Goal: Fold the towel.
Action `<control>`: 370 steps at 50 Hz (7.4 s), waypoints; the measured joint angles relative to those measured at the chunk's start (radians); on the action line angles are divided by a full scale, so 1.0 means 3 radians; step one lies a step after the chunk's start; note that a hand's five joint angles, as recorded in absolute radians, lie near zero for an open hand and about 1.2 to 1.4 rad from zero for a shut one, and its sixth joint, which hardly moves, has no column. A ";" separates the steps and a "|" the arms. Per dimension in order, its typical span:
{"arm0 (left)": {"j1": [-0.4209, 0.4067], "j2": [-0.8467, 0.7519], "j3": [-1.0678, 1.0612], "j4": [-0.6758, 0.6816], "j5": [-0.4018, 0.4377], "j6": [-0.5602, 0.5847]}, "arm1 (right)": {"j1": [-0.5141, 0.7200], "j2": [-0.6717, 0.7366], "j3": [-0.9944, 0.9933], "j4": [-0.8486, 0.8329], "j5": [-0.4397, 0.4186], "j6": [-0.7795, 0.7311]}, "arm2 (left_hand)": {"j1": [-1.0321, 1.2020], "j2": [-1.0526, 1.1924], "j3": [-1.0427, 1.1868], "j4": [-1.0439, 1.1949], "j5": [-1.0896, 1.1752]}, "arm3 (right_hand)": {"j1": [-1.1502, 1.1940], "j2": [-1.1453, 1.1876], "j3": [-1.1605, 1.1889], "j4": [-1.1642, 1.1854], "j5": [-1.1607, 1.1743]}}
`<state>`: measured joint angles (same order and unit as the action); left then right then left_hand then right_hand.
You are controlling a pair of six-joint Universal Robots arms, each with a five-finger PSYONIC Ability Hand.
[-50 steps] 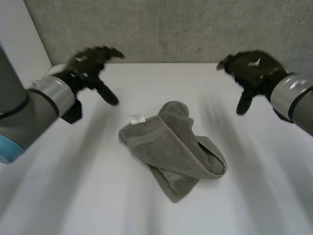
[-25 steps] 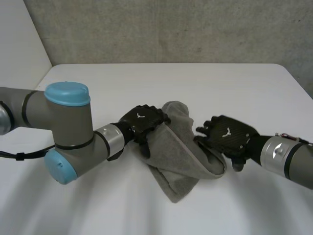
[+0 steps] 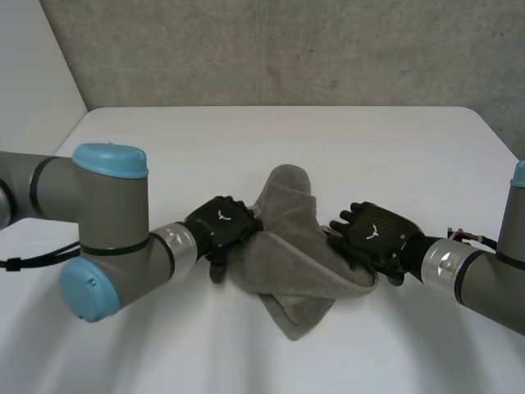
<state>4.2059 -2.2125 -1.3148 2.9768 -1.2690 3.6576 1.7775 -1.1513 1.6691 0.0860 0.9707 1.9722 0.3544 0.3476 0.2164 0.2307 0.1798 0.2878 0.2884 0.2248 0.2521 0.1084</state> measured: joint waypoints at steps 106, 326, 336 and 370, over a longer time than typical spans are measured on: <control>0.0833 0.0752 -0.1755 0.1522 -0.0247 -0.0466 | 0.0494 -0.0127 0.0302 -0.0576 0.0464 0.1317 | 0.3169 0.3171 0.0000 0.0000 0.3260 | 0.3375 0.3328 0.0000 0.0000 0.3472; 0.1064 0.0760 0.0392 0.0833 -0.0238 -0.0752 | 0.0078 0.0471 -0.2835 0.0382 0.1092 0.1135 | 0.3153 0.3295 0.0000 0.0000 0.3212 | 0.3388 0.3372 0.0000 0.0000 0.3505; 0.1027 0.1094 0.0885 0.1707 -0.0429 -0.1132 | 0.0242 0.0310 -0.3649 -0.0039 0.1182 0.1802 | 0.3153 0.3296 0.0000 0.0000 0.3212 | 0.3389 0.3375 0.0000 0.0000 0.3513; 0.1353 0.2036 -0.2090 0.1259 0.0268 -0.0616 | -0.0762 -0.1282 0.0321 -0.0284 -0.0081 0.1530 | 0.3153 0.3296 0.0000 0.0000 0.3228 | 0.3389 0.3378 0.0000 0.0000 0.3519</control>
<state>4.6117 -1.6016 -1.9418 3.3544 -1.1886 3.4729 1.5488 -1.5359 1.7655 0.0007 0.9463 2.4312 1.3003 1.3365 0.2164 0.2307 1.1480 1.3044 1.3019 0.2248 0.2522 1.1640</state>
